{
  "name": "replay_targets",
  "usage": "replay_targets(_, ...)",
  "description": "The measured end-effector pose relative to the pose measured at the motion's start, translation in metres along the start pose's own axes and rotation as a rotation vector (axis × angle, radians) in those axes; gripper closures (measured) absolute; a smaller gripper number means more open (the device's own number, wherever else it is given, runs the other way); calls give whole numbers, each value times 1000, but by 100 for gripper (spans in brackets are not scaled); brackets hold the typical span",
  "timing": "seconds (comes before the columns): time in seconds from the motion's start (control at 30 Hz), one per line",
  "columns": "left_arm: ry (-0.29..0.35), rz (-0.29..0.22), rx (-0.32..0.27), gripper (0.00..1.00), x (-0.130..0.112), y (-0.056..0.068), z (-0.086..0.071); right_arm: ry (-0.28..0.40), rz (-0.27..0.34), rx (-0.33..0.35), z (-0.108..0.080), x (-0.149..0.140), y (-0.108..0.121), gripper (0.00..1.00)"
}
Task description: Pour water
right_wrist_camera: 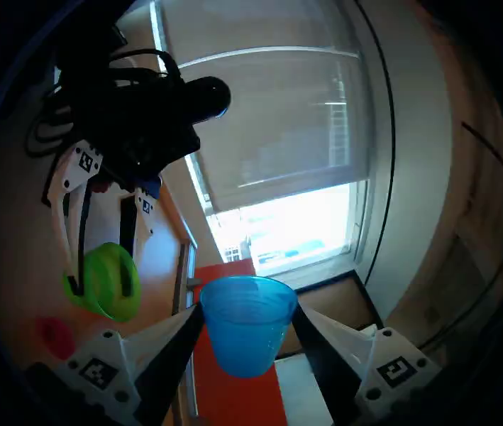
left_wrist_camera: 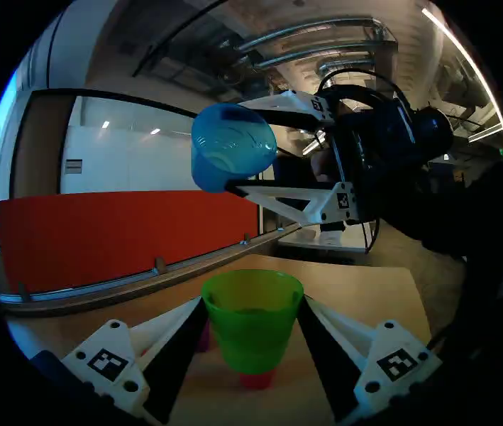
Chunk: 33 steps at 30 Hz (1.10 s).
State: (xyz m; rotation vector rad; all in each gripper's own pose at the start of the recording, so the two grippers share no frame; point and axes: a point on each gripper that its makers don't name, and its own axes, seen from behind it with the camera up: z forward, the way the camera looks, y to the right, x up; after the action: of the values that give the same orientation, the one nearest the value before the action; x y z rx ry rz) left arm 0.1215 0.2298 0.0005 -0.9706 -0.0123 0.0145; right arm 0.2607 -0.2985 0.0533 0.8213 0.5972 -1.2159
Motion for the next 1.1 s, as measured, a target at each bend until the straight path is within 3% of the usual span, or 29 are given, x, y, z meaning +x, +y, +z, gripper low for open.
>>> replay_targets(0.37, -5, 2, 6, 14, -2, -1, -1, -12, 299, -7, -2, -17, -2, 9)
replay_targets(0.8, -9, 5, 6, 14, -2, -1, -1, 4, 637, -5, -5, -15, -6, 9)
replay_targets(1.1, -11, 7, 9, 15, 0, 0, -3, 27, 933, 20, -6, -12, -9, 9)
